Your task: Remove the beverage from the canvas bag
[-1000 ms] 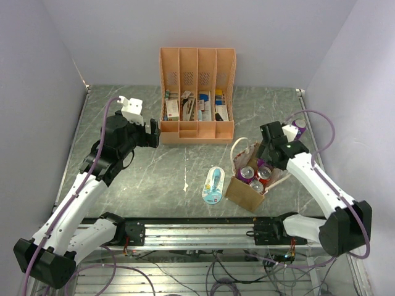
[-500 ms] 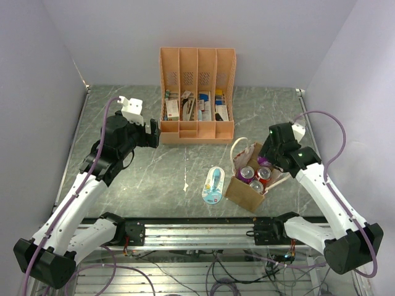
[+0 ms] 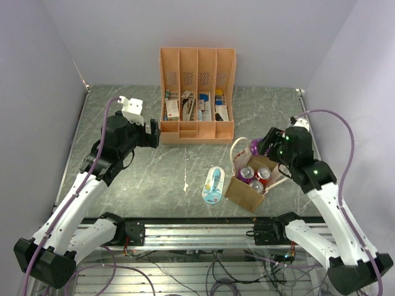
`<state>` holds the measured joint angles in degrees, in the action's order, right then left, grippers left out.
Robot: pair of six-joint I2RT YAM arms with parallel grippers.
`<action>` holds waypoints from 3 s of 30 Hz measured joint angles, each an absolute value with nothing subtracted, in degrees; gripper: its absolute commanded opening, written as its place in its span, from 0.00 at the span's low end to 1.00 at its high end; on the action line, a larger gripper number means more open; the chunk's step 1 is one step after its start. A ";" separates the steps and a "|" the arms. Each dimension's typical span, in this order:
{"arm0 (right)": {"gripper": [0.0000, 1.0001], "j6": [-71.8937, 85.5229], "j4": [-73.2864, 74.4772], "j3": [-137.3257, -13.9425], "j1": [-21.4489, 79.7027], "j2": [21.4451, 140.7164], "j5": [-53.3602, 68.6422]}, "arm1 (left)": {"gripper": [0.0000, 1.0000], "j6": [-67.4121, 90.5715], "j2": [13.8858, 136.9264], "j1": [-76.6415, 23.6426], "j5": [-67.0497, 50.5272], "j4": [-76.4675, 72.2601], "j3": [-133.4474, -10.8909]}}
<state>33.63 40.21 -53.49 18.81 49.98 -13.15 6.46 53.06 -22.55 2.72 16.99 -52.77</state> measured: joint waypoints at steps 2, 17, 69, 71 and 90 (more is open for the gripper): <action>0.00 32.23 38.09 -53.34 18.83 46.87 -12.14 | 0.98 6.46 53.15 -22.55 2.72 16.99 -52.77; 0.00 25.63 31.94 -61.82 18.81 53.01 -40.77 | 0.98 6.46 53.32 -22.55 2.74 17.04 -52.77; 0.24 34.54 22.11 -60.01 -14.20 91.88 -23.70 | 0.98 6.48 53.84 -22.55 2.26 17.47 -52.99; 0.29 34.24 21.74 -60.01 -14.22 91.88 -23.99 | 0.98 6.48 53.84 -22.55 2.26 17.47 -52.99; 0.94 31.14 19.70 -60.01 -14.28 90.78 -23.97 | 0.98 6.70 53.82 -22.55 1.65 17.47 -53.01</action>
<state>31.14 19.70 -60.01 -14.28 90.78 -23.97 6.70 53.82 -22.55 1.65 17.47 -53.01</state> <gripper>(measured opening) 0.919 0.984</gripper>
